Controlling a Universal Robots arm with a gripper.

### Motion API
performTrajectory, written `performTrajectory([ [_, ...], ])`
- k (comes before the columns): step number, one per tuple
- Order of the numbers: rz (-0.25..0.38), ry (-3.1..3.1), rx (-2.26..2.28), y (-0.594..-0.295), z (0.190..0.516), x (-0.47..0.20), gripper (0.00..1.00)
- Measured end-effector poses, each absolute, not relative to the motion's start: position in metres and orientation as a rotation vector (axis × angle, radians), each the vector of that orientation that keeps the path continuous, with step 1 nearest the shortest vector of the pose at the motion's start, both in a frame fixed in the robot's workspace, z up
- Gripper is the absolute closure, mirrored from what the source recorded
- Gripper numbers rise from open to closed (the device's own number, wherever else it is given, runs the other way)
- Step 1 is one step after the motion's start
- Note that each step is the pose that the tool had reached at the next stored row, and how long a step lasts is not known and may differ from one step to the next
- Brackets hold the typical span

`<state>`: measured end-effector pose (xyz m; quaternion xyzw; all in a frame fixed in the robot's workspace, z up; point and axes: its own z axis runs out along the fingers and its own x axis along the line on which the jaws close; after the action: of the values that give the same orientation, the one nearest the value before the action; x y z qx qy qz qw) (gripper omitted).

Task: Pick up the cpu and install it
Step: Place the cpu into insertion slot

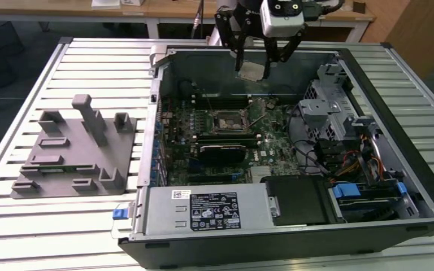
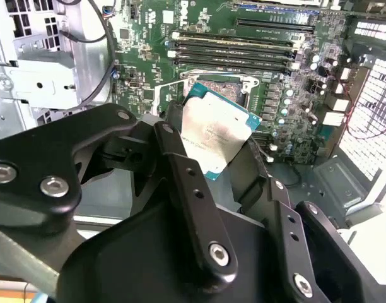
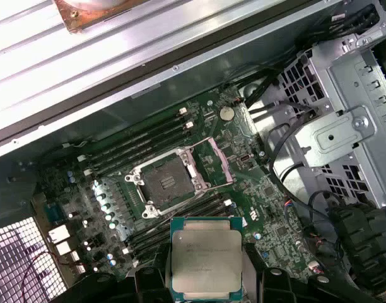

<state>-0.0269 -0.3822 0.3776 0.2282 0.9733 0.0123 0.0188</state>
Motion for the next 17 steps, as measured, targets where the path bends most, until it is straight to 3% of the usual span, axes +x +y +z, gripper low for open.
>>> performTrajectory([
  [17, 0.037, 3.006, 0.769, -0.382, 0.3772, -0.029, 0.47],
])
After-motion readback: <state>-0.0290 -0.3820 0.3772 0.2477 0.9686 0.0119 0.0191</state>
